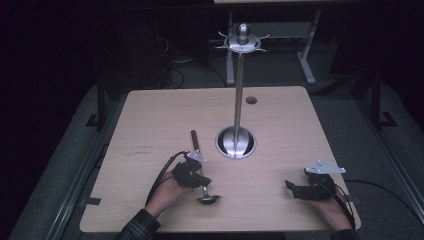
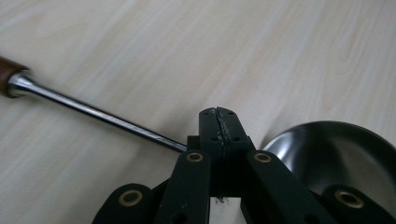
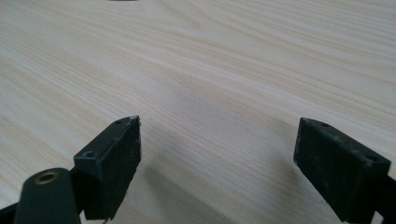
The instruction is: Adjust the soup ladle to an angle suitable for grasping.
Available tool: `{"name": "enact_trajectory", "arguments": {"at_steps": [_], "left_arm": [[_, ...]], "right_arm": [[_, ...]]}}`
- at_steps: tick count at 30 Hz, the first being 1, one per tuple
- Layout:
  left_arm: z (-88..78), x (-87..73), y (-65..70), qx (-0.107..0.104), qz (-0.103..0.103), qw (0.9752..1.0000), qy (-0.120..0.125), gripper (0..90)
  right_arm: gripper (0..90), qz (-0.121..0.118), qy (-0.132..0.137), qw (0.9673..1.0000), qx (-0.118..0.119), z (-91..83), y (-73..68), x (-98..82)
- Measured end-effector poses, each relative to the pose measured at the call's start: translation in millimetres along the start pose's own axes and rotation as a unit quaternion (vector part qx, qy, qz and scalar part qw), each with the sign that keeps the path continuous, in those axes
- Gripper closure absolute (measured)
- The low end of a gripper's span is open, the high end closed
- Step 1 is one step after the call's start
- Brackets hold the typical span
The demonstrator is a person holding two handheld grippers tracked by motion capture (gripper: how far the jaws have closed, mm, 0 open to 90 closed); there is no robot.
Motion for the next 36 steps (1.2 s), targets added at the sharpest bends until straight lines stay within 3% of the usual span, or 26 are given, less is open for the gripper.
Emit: {"name": "enact_trajectory", "arguments": {"at_steps": [13, 28, 36], "left_arm": [[8.0, -3.4, 12.5, -0.017, 0.009, 0.9997, -0.013, 90.0], [-5.1, -19.4, 13.5, -0.033, 0.004, 0.9991, -0.028, 90.0], [-14.2, -31.1, 9.2, -0.021, -0.004, 0.9990, -0.039, 90.0]], "right_arm": [[14.9, -0.001, -0.004, 1.0000, -0.004, 0.5, 1.2, -0.9], [14.9, 0.000, -0.006, 1.0000, -0.004, 1.3, 1.2, -1.1], [14.9, -0.001, -0.007, 1.0000, -0.005, 2.0, 1.1, -0.9]]}}
Point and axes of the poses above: each handheld gripper's, and its own axes: z roughly forward along the jaws, x roughly out of its top, y roughly to its right, the point moved 7 cm from there along z, roughly forward along the jaws, and after that the axes turned 13 degrees about z, right-handed, at the moved point
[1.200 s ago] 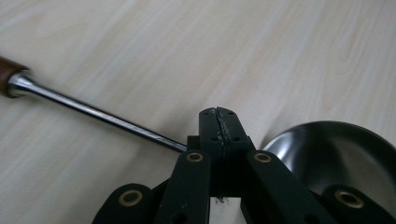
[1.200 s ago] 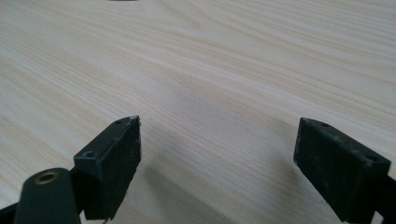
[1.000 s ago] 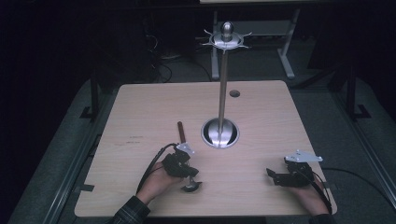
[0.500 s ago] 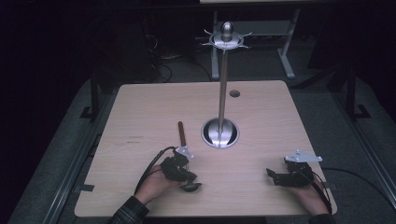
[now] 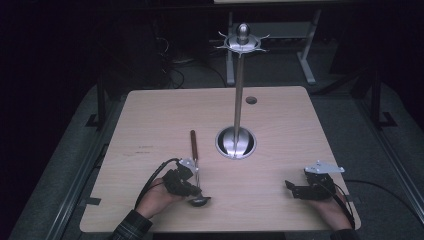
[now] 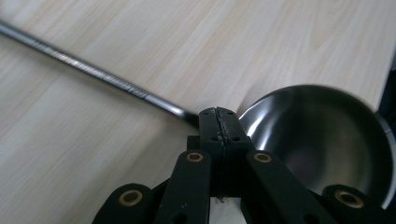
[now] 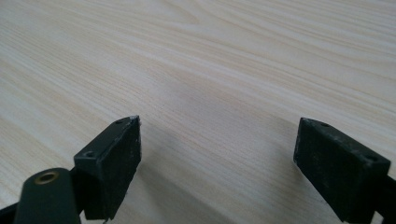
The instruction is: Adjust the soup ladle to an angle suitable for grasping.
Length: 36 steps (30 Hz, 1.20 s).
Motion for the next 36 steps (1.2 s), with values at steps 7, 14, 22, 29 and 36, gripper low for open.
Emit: {"name": "enact_trajectory", "arguments": {"at_steps": [7, 14, 22, 29, 36], "left_arm": [[2.1, 14.0, 2.9, -0.006, 0.011, 0.9997, 0.019, 90.0], [15.1, 15.4, 6.2, -0.015, 0.030, 0.9994, -0.007, 90.0], [8.4, 5.8, 4.8, -0.020, 0.022, 0.9994, -0.015, 90.0], [-0.9, -6.8, 1.1, -0.018, 0.016, 0.9994, -0.025, 90.0], [-9.5, -19.3, -2.9, -0.010, 0.003, 0.9996, -0.026, 90.0]], "right_arm": [[15.0, -0.003, -0.002, 1.0000, -0.001, 1.1, -0.2, 0.1], [15.1, 0.000, -0.002, 1.0000, -0.002, 0.9, 0.7, -0.3], [15.1, 0.000, -0.004, 1.0000, -0.002, 1.3, 0.5, -0.5], [15.1, -0.002, -0.005, 1.0000, -0.003, 1.7, 0.6, -0.6], [15.1, -0.002, -0.008, 1.0000, -0.003, 2.2, 0.6, -0.9]]}}
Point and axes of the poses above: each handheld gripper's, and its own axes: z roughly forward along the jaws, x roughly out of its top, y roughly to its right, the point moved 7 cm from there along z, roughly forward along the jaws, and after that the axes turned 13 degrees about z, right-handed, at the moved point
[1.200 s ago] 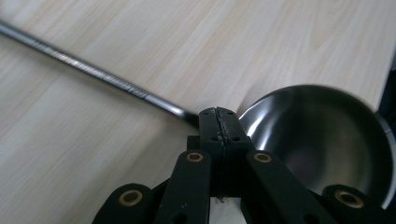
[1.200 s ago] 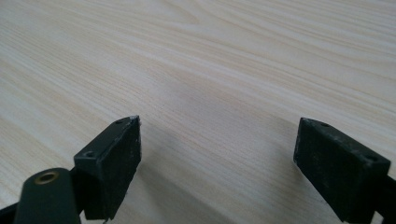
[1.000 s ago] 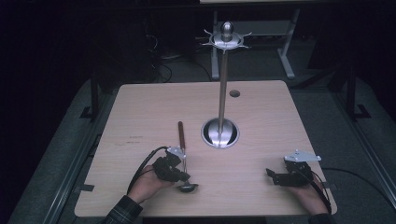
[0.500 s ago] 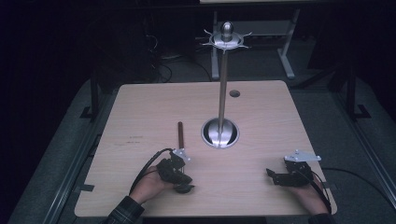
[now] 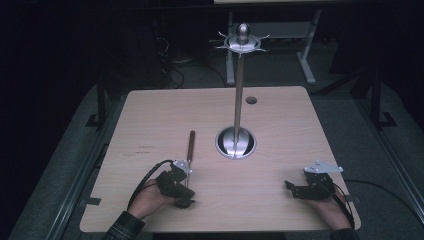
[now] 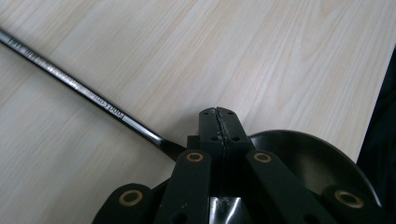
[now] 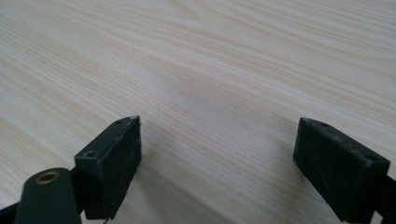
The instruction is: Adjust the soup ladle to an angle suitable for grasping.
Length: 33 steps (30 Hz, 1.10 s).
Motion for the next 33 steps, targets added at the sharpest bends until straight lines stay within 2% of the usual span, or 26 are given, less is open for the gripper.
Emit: {"name": "enact_trajectory", "arguments": {"at_steps": [8, 9, 15, 20, 30, 33], "left_arm": [[-11.7, -16.3, -6.3, 0.004, -0.019, 0.9998, -0.003, 90.0], [-13.6, -18.0, -7.9, 0.006, -0.027, 0.9996, -0.001, 90.0], [-21.0, -26.1, -15.8, 0.017, -0.044, 0.9988, -0.009, 90.0], [-27.6, -33.2, -21.6, 0.026, -0.048, 0.9983, -0.020, 90.0], [-43.0, -50.9, -36.9, 0.044, -0.075, 0.9960, -0.017, 90.0], [-49.1, -57.3, -44.0, 0.060, -0.082, 0.9947, -0.017, 90.0]], "right_arm": [[15.1, 0.001, 0.000, 1.0000, -0.001, 0.1, 0.1, 0.1], [15.1, 0.002, 0.000, 1.0000, -0.001, 0.1, 0.0, 0.0], [15.2, 0.002, 0.000, 1.0000, -0.002, 0.1, 0.1, 0.0], [15.2, 0.002, 0.000, 1.0000, -0.002, 0.1, 0.3, 0.1], [15.3, 0.002, 0.001, 1.0000, -0.002, 0.2, 0.5, 0.2], [15.3, 0.002, 0.001, 1.0000, -0.002, 0.2, 0.5, 0.2]]}}
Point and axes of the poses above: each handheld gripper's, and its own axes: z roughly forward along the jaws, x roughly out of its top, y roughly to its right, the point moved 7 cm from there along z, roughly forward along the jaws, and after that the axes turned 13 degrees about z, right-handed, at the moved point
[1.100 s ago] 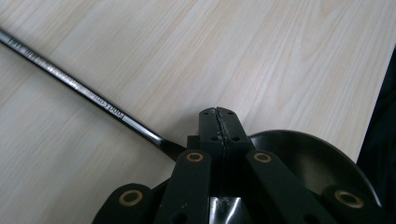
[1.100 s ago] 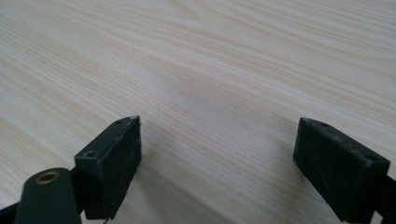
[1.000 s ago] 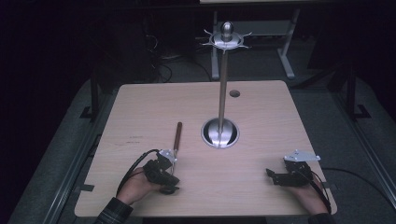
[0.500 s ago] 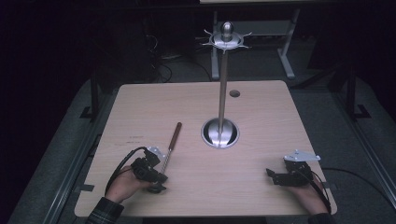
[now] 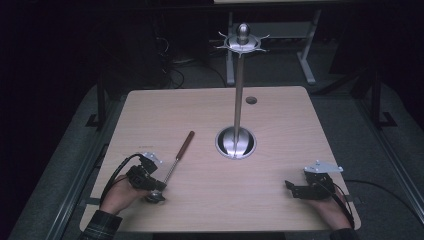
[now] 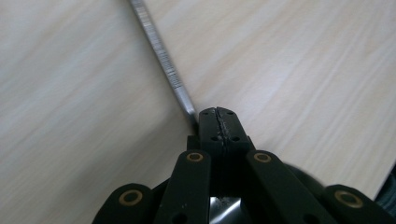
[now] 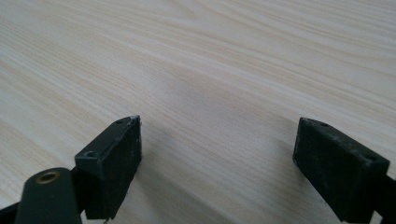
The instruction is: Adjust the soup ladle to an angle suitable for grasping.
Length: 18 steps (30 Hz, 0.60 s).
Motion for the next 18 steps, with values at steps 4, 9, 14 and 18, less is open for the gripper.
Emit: {"name": "enact_trajectory", "arguments": {"at_steps": [4, 9, 14, 18], "left_arm": [[-3.8, -7.8, -9.9, 0.013, -0.014, 0.9998, -0.006, 90.0], [-6.9, -5.5, -12.3, 0.015, -0.025, 0.9995, 0.011, 90.0], [-9.2, 2.8, -14.5, 0.021, -0.027, 0.9992, 0.022, 89.9], [-12.0, 12.5, -19.5, 0.030, -0.037, 0.9980, 0.041, 83.5]], "right_arm": [[15.3, 0.000, 0.000, 1.0000, 0.000, 0.0, -0.1, 0.0], [15.2, 0.000, 0.000, 1.0000, 0.000, 0.1, -0.1, 0.0], [15.3, 0.001, -0.001, 1.0000, -0.001, 0.2, -0.7, 0.1], [15.2, 0.000, -0.001, 1.0000, 0.000, 0.5, -0.7, 0.4]]}}
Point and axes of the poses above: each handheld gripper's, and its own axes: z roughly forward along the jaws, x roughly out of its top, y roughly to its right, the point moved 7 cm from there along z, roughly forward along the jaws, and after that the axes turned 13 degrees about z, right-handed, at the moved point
